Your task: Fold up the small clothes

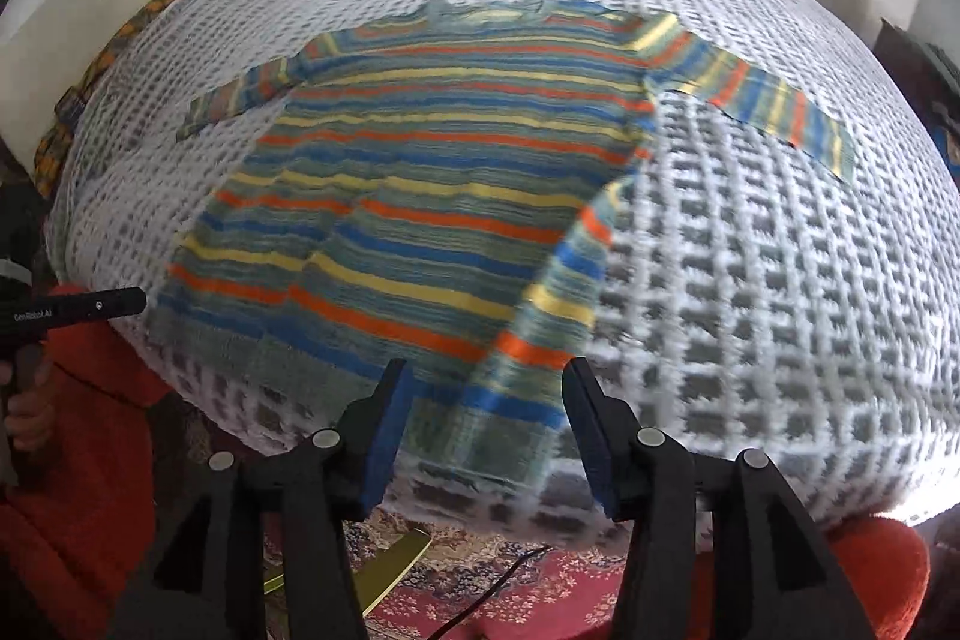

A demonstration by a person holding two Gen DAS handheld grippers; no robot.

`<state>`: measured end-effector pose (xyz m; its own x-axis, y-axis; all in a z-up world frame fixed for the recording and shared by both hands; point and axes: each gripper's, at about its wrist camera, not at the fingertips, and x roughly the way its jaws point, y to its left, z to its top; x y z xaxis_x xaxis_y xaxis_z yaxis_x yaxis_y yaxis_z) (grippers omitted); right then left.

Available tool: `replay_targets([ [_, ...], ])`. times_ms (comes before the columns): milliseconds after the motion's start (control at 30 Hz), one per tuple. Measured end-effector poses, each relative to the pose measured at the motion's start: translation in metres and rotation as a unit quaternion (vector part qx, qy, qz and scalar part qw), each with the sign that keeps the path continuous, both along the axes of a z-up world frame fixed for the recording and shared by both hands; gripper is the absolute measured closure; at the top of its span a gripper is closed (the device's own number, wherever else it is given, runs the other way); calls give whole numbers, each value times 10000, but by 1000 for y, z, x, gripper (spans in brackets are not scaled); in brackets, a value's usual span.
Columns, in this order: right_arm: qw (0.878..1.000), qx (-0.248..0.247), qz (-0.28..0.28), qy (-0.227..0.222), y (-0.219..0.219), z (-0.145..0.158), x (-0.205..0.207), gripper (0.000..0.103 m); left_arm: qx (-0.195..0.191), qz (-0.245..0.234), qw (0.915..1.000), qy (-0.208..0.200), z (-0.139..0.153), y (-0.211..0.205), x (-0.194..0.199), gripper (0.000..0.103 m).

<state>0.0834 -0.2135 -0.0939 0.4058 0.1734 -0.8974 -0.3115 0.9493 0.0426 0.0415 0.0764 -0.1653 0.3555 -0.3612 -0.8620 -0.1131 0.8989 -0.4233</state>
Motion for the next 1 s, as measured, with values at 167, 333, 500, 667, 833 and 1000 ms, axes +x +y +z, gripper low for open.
replay_targets([
  [167, 9975, -522, 146, 447, 10, -33, 8, 100, 630, -413, 9963, 419, -21, -27, 12, 100],
  [333, 9934, 667, -875, 337, -66, 13, 3, 100, 436, -209, 9985, 260, -6, -13, 5, 99],
  [500, 9575, 1888, -1992, 889, -145, 1, 2, 100, 175, 1, 9990, 405, -5, 11, -4, 99],
  [667, 9463, 2006, -2090, 1435, -140, -33, -1, 100, 440, -87, 9979, 477, -1, 4, -12, 100],
  [833, 9524, 2023, -1875, 1297, -124, -13, -11, 100, 747, -129, 9956, 556, 5, 15, -15, 100],
  [1000, 9610, 1412, -1809, 1541, -118, -36, -16, 100, 1374, -489, 9858, 827, -18, -5, -5, 93],
])
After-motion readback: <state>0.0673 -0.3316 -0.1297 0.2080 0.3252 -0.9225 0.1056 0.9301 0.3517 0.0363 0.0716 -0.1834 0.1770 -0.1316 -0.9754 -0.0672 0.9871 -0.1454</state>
